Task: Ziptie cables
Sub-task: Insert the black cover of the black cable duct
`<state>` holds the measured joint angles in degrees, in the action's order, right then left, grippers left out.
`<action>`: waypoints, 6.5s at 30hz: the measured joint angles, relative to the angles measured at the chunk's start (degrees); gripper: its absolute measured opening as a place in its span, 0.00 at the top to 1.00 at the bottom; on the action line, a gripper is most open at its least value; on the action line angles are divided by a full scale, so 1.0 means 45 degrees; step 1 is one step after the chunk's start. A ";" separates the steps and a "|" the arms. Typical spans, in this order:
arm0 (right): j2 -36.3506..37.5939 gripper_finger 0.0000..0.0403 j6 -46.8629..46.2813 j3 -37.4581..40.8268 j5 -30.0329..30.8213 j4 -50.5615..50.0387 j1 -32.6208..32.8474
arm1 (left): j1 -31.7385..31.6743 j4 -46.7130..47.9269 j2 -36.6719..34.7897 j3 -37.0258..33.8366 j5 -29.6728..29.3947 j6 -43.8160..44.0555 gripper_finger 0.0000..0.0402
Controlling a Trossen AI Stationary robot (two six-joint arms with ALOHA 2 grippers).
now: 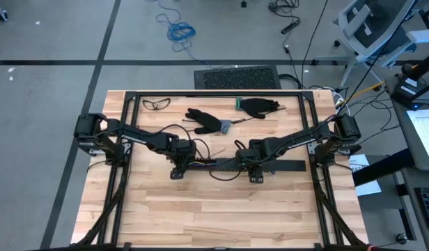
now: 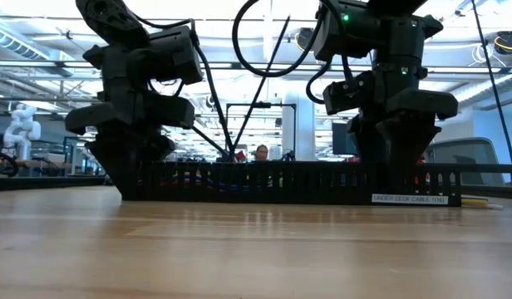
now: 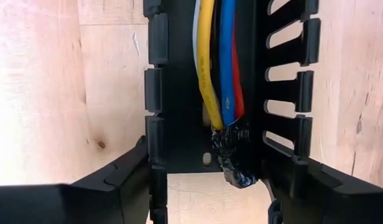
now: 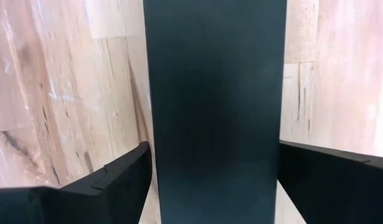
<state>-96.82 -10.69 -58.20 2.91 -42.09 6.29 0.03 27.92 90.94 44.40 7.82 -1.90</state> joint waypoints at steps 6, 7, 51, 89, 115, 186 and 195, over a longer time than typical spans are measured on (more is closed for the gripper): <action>-0.0005 0.23 0.0761 -0.0717 0.0323 -0.0847 0.0003 | 0.0000 -0.0029 0.0000 -0.0005 -0.0069 -0.0036 0.34; -0.0005 0.23 0.0935 -0.0827 0.0403 -0.0913 -0.0001 | 0.0005 -0.0038 0.0000 -0.0005 -0.0078 -0.0040 0.34; 0.0792 1.00 -0.0703 -0.1357 -0.0706 -0.3070 -0.0340 | 0.0000 -0.0092 0.0000 -0.0010 -0.0215 -0.0007 0.34; 0.0083 1.00 -0.0809 -0.1086 -0.0728 -0.0300 -0.0220 | 0.0000 -0.0111 0.0000 -0.0005 -0.0224 -0.0002 0.34; 0.0059 1.00 -0.0717 -0.1033 -0.0718 0.0130 -0.0247 | 0.0000 -0.0149 -0.0005 0.0005 -0.0313 -0.0412 0.37; -0.0505 0.58 -0.1140 -0.1907 -0.1262 0.1713 -0.0716 | -0.0005 0.0343 -0.0126 0.0329 -0.0054 -0.0313 0.35; -0.0457 0.36 -0.0934 -0.1912 -0.1257 0.1545 -0.0711 | -0.0005 0.0590 -0.0146 0.0374 0.0587 -0.0094 0.22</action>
<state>-98.87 -14.89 -66.81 -2.74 -35.13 3.09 0.01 30.58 90.28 46.09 10.46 -2.33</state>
